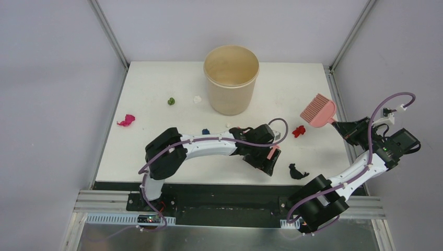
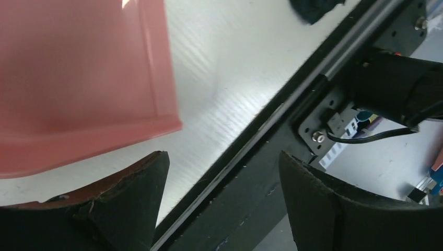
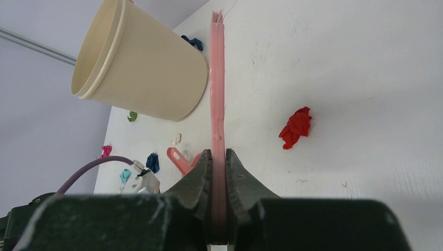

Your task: Sweep away the paper scraps from the table

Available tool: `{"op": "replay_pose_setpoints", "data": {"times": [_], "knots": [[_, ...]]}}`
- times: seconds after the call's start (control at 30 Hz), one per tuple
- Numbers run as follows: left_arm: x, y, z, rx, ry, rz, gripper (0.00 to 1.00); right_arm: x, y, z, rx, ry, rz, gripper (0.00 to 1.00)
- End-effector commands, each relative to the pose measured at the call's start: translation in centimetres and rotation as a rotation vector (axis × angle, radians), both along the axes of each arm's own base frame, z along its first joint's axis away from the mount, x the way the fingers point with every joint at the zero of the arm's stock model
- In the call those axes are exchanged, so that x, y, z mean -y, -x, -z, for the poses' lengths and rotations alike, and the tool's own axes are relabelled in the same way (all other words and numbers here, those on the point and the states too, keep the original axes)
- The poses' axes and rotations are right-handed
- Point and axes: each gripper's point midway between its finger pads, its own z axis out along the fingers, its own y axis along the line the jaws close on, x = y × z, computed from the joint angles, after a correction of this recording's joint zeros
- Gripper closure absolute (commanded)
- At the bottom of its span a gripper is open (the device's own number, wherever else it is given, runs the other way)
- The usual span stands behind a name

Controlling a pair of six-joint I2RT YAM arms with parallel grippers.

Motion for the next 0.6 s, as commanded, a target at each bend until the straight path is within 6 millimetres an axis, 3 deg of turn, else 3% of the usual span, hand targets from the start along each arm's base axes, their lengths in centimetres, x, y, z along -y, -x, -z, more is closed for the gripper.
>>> {"op": "replay_pose_setpoints", "data": {"times": [0.0,0.17,0.3,0.37,0.47,0.57], "knots": [[-0.6,1.3,-3.4,-0.018,-0.064,0.079,0.22,-0.3,0.0,-1.7,0.062,0.062,-0.037,1.00],[-4.6,-2.6,-7.8,0.262,-0.190,0.175,0.23,-0.1,-0.1,-1.9,0.053,0.033,-0.029,1.00],[-6.6,-6.9,-9.7,0.329,-0.168,0.163,0.22,0.2,-0.5,-1.8,0.035,-0.086,-0.048,1.00],[-6.8,-9.1,-9.9,0.421,-0.148,0.198,0.22,0.4,-0.5,-1.4,0.014,-0.131,-0.052,1.00],[-5.4,-12.3,-10.5,0.521,-0.114,0.264,0.21,0.8,-0.6,-0.9,0.002,-0.137,-0.054,1.00],[-4.0,-14.9,-9.6,0.620,-0.151,0.386,0.21,0.9,-0.5,-0.7,-0.001,-0.141,-0.050,1.00]]}}
